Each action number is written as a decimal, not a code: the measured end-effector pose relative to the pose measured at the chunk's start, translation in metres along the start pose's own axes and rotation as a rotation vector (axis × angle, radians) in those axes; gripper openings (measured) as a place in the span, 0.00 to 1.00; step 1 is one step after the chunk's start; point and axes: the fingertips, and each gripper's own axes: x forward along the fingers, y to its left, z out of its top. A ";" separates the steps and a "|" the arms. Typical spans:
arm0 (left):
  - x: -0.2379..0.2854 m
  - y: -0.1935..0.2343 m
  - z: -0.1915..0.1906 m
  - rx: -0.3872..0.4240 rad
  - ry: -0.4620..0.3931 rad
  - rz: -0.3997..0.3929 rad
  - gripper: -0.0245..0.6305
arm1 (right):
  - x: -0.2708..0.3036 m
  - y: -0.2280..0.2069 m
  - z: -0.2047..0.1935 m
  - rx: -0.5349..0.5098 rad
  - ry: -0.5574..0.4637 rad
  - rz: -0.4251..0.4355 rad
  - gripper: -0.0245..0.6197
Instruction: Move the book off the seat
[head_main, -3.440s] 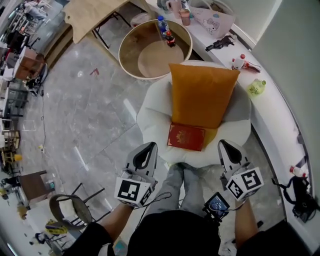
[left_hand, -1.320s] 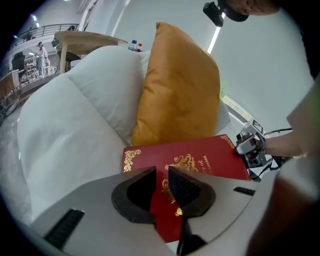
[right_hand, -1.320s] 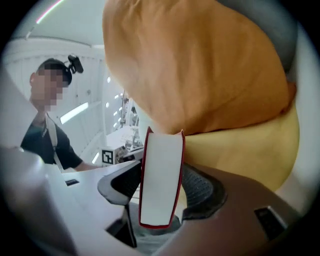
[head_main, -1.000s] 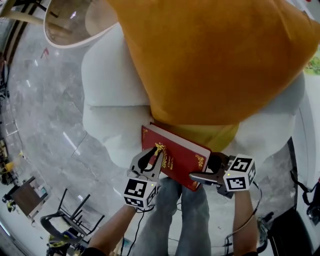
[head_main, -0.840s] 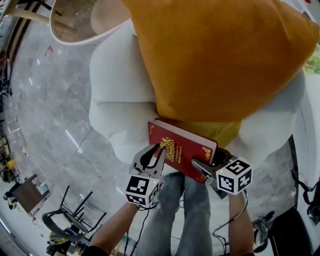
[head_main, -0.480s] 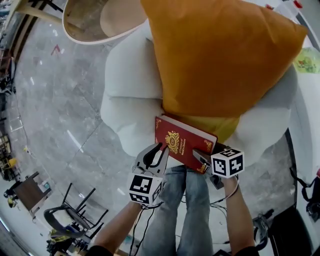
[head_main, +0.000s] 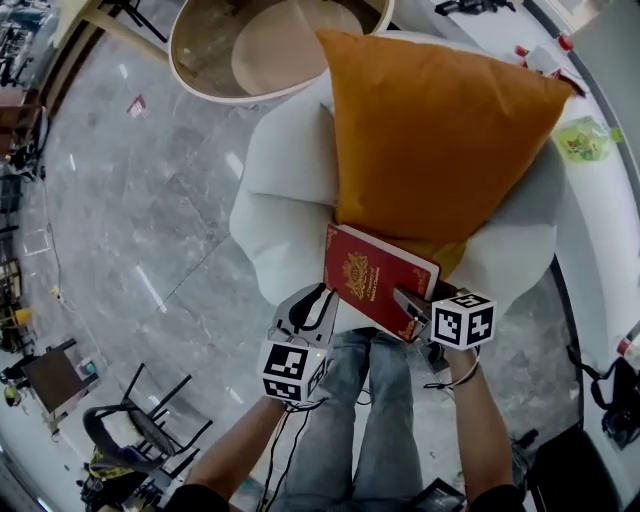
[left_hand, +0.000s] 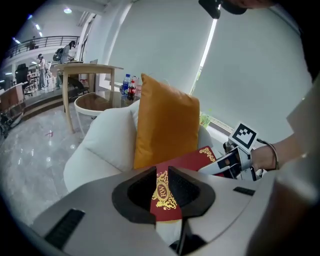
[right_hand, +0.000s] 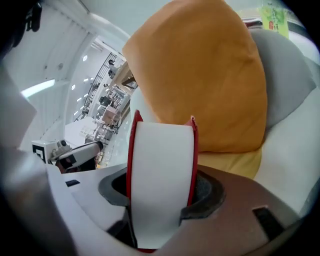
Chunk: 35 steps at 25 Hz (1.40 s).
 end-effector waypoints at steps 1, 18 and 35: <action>-0.007 -0.002 0.006 0.002 -0.007 0.002 0.16 | -0.010 0.007 0.006 0.006 -0.016 0.007 0.42; -0.198 -0.061 0.161 0.133 -0.217 0.040 0.16 | -0.265 0.206 0.133 -0.242 -0.335 0.126 0.42; -0.468 -0.074 0.197 0.049 -0.565 0.441 0.16 | -0.399 0.410 0.126 -0.475 -0.509 0.494 0.41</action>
